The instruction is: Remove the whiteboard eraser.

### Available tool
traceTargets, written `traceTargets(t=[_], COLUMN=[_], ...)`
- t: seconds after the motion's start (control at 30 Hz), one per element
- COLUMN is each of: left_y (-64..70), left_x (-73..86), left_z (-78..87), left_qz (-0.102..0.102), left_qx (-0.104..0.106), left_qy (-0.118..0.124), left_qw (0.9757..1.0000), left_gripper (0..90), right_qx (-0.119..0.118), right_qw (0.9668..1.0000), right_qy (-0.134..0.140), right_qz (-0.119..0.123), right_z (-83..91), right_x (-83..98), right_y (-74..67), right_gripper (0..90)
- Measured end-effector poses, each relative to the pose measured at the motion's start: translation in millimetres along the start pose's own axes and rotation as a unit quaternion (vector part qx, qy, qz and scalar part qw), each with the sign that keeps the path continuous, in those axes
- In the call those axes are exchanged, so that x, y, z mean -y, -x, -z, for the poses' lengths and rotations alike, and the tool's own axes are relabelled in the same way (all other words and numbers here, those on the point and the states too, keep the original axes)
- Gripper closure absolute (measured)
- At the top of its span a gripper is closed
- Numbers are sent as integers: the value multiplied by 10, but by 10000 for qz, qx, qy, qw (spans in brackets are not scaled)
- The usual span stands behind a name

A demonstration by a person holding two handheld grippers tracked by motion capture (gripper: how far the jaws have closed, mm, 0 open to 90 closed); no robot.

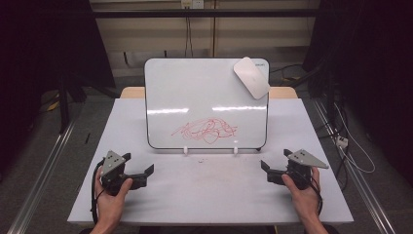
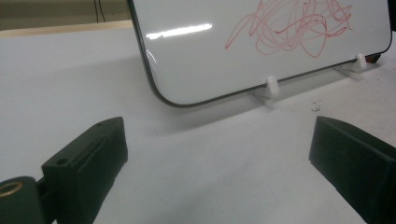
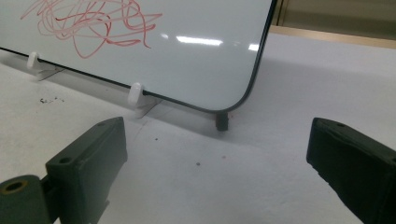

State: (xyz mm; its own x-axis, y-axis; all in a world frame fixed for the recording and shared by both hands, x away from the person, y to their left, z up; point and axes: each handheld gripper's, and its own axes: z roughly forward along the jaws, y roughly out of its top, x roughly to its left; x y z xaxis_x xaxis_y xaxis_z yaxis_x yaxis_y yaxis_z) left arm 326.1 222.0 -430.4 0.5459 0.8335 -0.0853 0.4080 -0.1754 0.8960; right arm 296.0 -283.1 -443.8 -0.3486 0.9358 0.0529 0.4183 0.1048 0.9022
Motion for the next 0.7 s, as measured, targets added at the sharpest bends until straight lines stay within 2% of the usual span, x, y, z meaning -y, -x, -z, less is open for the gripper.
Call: traceTargets(t=[0.17, 0.2, 0.47, 0.6, 0.7], left_y=[3, 10, 6, 17, 21], left_x=[0, 3, -2, 8, 7], left_z=[-1, -7, 3, -2, 2], left_qz=[-34, 22, -17, 44, 49], left_qx=[9, 11, -6, 7, 18], left_qy=[-23, -7, -23, -11, -8], left_qw=[10000, 10000, 10000, 10000, 10000], left_gripper=[43, 43, 43, 43, 43], right_qx=[12, -7, 23, 128, 96], right_qw=[10000, 9999, 10000, 9999, 10000], right_qy=[5, 12, 21, 4, 17], right_qz=[-93, -104, -46, -22, 14], right_z=[3, 2, -21, -29, -21], right_x=[-4, -5, -29, -69, -78], right_y=[35, 39, 26, 2, -10], right_gripper=[44, 42, 32, 39, 38])
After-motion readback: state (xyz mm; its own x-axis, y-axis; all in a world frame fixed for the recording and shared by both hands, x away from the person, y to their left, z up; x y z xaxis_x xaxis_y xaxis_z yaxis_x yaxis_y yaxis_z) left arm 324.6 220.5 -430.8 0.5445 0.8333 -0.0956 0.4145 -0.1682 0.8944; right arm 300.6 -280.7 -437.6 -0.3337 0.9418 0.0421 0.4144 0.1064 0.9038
